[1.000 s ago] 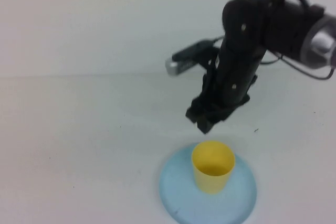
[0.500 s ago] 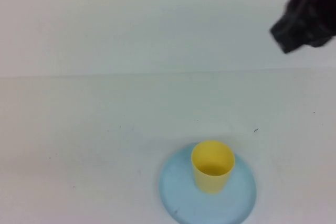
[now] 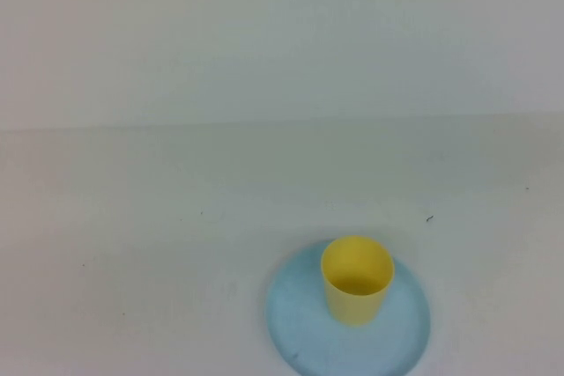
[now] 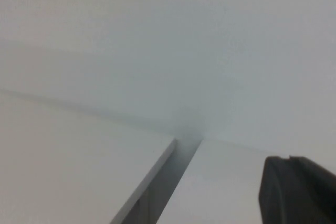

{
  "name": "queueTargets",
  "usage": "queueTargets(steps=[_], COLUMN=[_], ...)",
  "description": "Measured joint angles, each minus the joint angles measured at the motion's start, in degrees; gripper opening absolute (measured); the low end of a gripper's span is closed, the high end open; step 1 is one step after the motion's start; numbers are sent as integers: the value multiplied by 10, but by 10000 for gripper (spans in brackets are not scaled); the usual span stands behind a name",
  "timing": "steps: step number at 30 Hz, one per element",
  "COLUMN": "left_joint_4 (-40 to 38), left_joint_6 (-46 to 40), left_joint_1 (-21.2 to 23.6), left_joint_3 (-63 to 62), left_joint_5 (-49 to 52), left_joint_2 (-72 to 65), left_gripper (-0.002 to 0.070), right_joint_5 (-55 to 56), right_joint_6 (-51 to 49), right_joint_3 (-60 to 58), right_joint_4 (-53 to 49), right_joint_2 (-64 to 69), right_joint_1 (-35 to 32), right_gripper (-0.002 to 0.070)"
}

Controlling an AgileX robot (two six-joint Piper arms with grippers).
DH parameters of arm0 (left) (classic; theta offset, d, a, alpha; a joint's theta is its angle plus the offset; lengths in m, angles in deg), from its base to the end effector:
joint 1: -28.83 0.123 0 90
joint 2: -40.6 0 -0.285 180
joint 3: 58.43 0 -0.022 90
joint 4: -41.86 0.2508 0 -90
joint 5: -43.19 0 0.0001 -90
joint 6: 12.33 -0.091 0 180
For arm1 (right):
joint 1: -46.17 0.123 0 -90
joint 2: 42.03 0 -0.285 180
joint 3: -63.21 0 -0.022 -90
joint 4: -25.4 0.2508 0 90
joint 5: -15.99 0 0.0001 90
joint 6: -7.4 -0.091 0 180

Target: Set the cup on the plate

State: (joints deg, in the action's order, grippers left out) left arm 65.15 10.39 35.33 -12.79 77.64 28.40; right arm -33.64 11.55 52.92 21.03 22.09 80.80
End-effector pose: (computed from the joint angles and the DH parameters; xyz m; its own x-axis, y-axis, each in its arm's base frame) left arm 0.0084 0.0215 0.3352 0.0175 -0.0524 -0.9985 -0.3321 0.9416 -0.0552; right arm 0.1565 0.1017 0.4172 -0.3921 -0.4183 -0.8194 -0.5797 0.8039 -0.1330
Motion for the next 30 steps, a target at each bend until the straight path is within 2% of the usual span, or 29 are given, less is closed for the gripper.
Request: queueTargets(steps=[8,12,15,18,24,27,30], left_joint_4=[-30,-25,-15,-10,-1,-41,-206], left_joint_6=[0,0,0,0,-19,-99,-304], left_joint_1=[14,13,13,13,13,13,13], left_joint_3=[109,152,179,202,220,222,222], left_joint_5=[-91,-118,-145,-158,-166,-159,-153], left_joint_2=[62,61,60,60,60,61,61], left_gripper=[1,1,1,1,1,1,1], right_joint_5=[-13,123,293,415,496,501,503], right_joint_6=[-2,-29,-41,-47,-41,-49,-55], right_joint_3=[-9,-65,-151,-253,-448,-513,-563], right_joint_4=[-77,-105,-69,-33,-25,-25,-21], right_joint_2=[-1,-17,-43,-81,-237,-323,-389], right_joint_1=[0,-37,-104,-172,-272,-328,-362], right_gripper=[16,16,16,16,16,16,16])
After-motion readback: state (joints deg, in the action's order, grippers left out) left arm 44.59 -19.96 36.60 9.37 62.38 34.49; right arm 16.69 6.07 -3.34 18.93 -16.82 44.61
